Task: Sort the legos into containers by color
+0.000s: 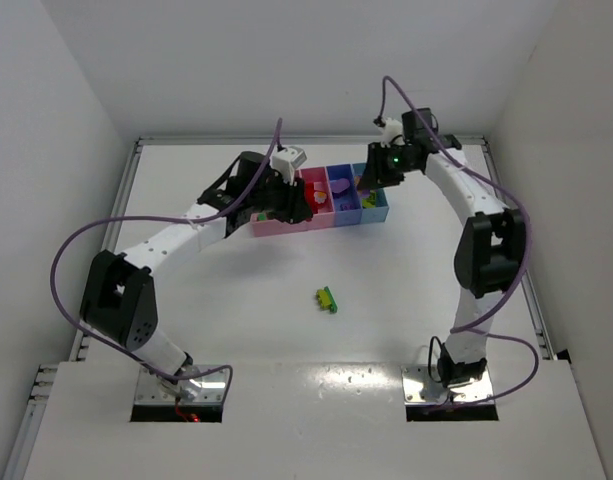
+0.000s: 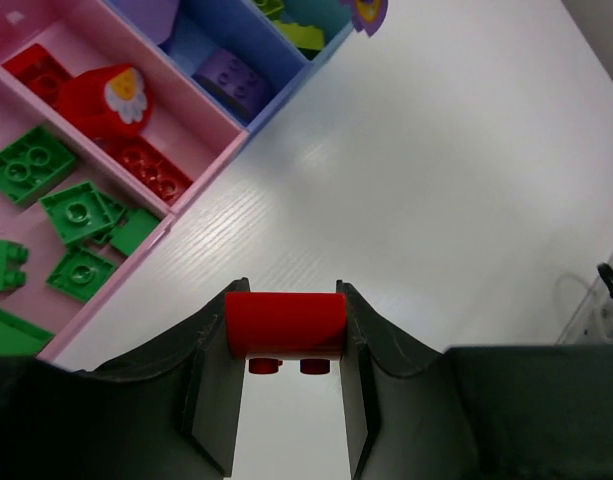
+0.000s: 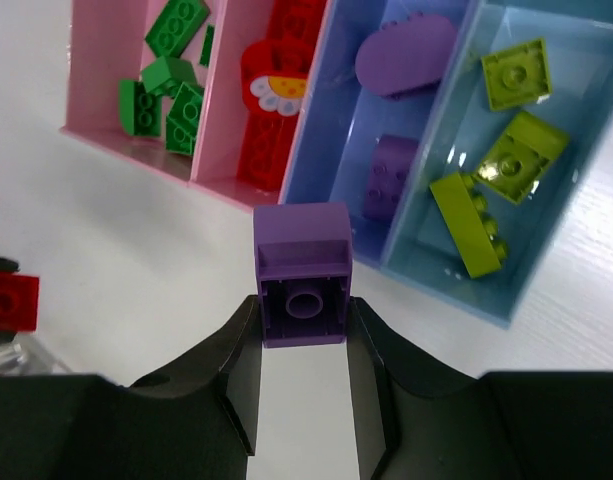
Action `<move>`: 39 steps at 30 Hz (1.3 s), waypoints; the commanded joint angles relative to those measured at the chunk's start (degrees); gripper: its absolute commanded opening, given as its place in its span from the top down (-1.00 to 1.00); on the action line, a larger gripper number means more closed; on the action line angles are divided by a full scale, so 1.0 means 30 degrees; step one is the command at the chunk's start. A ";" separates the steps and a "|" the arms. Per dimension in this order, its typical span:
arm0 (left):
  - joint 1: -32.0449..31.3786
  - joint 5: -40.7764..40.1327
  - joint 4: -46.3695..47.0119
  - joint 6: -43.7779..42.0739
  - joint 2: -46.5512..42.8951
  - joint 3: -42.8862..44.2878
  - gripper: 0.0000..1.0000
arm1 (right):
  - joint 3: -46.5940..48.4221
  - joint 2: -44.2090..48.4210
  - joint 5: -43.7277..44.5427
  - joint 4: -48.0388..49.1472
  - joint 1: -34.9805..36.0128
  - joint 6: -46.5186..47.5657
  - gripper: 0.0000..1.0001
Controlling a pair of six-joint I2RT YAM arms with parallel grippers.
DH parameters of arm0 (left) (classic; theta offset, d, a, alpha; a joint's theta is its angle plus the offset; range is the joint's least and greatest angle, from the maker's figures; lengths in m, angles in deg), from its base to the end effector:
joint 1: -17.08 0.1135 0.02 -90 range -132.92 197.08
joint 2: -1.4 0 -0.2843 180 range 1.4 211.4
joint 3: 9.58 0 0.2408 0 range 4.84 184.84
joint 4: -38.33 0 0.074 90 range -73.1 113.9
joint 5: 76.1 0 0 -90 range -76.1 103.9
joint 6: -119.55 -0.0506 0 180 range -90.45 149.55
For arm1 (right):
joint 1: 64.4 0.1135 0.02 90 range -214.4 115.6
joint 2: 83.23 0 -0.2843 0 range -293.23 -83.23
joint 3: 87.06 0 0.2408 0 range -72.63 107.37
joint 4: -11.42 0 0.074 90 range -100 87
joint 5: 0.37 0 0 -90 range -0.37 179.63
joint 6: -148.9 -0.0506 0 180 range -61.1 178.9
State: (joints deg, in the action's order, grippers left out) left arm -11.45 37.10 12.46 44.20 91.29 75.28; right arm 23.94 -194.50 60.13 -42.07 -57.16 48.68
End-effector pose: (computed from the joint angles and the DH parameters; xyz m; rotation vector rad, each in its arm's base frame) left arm 0.3092 -0.1908 0.3148 0.5131 2.1246 -0.8673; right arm 0.4271 0.0794 0.2821 -0.1496 2.4936 0.7713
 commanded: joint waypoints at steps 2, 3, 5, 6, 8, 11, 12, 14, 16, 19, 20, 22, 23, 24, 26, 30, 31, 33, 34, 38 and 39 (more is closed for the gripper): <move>-0.0127 -0.2046 -0.0170 0.0095 -0.1251 0.0135 0.86 | 0.1558 -0.1055 0.3911 0.1068 0.1537 -0.0870 1.00; -0.0127 -0.2050 -0.0170 0.0095 -0.1251 0.0135 0.86 | 0.1732 -0.1260 0.4088 0.1244 0.1801 -0.0871 1.00; 0.0076 -0.2050 -0.0170 0.0095 -0.1251 0.0135 0.86 | 0.1937 -0.1873 0.5083 0.1246 0.2475 -0.0871 1.00; 0.0078 -0.2050 -0.0170 0.0095 -0.1251 0.0135 0.86 | 0.1939 -0.2109 0.5289 0.1246 0.2651 -0.0871 1.00; 0.0254 -0.2050 -0.0170 0.0095 -0.1251 0.0135 0.83 | 0.2144 -0.2520 0.5904 0.1246 0.2856 -0.0871 0.94; 0.0429 -0.2050 -0.0170 0.0095 -0.1251 0.0135 0.83 | 0.2523 -0.3223 0.6082 0.1422 0.2858 -0.0871 0.76; 0.0429 -0.2050 -0.0170 0.0095 -0.1251 0.0135 0.83 | 0.2525 -0.3573 0.6082 0.1422 0.2858 -0.0871 0.70; 0.0429 -0.2050 -0.0170 0.0095 -0.1251 0.0135 0.81 | 0.3021 -0.3752 0.6082 0.1422 0.3063 -0.0666 0.39; 0.0429 -0.2050 -0.0170 0.0095 -0.1048 0.0340 0.79 | 0.3023 -0.3987 0.6082 0.1422 0.3472 -0.0492 0.10; 0.0429 -0.1874 -0.0170 0.0095 -0.0433 0.0981 0.73 | 0.3492 -0.3987 0.6082 0.1422 0.3706 -0.0490 -0.23; 0.0603 -0.1874 -0.0170 0.0095 0.0120 0.1188 0.73 | 0.3492 -0.3987 0.6082 0.1422 0.3708 -0.0490 -0.30; 0.0605 -0.1874 0.0064 0.0095 0.0679 0.1888 0.73 | 0.3697 -0.3726 0.5906 0.1422 0.3708 -0.0287 -0.41; 0.0605 -0.1874 0.0354 0.0095 0.1320 0.2154 0.73 | 0.3697 -0.3520 0.5442 0.1422 0.3708 -0.0285 -0.44; 0.0605 -0.2106 0.0647 0.0095 0.1675 0.2476 0.73 | 0.3523 -0.2880 0.5437 0.1422 0.3708 -0.0082 -0.44; 0.0605 -0.2109 0.1000 -0.0080 0.2553 0.3617 0.73 | 0.2647 -0.1912 0.4707 0.1946 0.3708 -0.0254 -0.44; 0.0605 -0.2985 0.1177 -0.0080 0.5218 0.5902 0.73 | 0.1326 0.0463 0.4471 0.2388 0.3503 -0.0256 -0.44; 0.0605 -0.3162 0.1351 -0.0080 0.5687 0.6284 0.73 | 0.0831 0.0814 0.4471 0.2388 0.3503 -0.0256 -0.44; 0.0605 -0.3511 0.1353 -0.0256 0.7035 0.7219 0.73 | 0.0010 0.2044 0.4995 0.2388 0.3300 -0.0053 -0.44; 0.0605 -0.3515 0.1556 -0.0256 0.7475 0.7544 0.69 | -0.0806 0.2426 0.4998 0.2388 0.3298 0.0152 -0.44; 0.0605 -0.3865 0.1558 -0.0430 0.9380 0.8893 0.62 | -0.2335 0.3833 0.5348 0.2388 0.2595 0.0330 -0.44; 0.0605 -0.4041 0.1558 -0.0432 0.9702 0.9272 0.59 | -0.2599 0.4097 0.5350 0.2388 0.2131 0.0330 -0.44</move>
State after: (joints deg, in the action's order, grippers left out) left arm -10.18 26.89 15.41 43.65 119.22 99.30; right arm 19.00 -183.79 75.13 -35.97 -48.52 48.82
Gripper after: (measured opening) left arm 0.423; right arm 0.721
